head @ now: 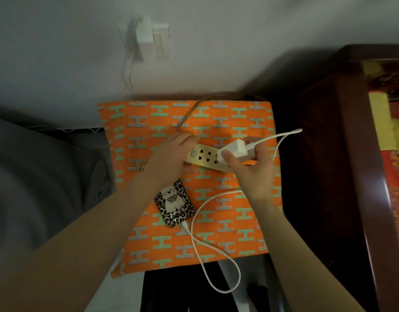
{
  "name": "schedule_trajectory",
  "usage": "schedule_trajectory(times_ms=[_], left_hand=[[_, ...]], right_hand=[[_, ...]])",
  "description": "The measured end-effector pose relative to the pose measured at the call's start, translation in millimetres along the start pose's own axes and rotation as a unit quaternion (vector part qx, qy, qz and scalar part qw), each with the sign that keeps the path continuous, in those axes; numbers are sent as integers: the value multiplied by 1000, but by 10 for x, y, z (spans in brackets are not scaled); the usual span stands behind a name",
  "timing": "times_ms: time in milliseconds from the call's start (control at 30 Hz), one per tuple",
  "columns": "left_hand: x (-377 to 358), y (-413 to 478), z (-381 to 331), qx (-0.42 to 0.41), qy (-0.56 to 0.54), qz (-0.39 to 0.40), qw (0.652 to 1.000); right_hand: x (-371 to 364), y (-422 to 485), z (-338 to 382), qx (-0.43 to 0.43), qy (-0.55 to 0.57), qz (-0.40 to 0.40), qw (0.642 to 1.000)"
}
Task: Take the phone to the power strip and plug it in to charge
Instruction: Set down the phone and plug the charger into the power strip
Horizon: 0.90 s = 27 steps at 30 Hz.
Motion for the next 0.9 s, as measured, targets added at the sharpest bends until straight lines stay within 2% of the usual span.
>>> schedule_trajectory(times_ms=[100, 300, 467, 900], left_hand=[[5, -4, -52, 24, -7, -33, 999], [18, -48, -74, 43, -7, -78, 996], [18, -35, -60, 55, 5, -84, 995], [45, -4, -120, 35, 39, -83, 995]], right_hand=[[-87, -7, 25, 45, -42, -22, 998], [-205, -45, 94, 92, -56, -37, 993], [-286, -139, 182, 142, -98, -14, 985], [-433, -216, 160, 136, -163, -19, 977]])
Point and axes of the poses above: each hand's wrist, its own y-axis towards the middle knuckle, its own x-axis out of the back of the hand, z = x × y, the point moved 10 cm from there along y, towards the middle knuckle, and after that the axes turned 12 degrees about -z, right-handed, at the moved point
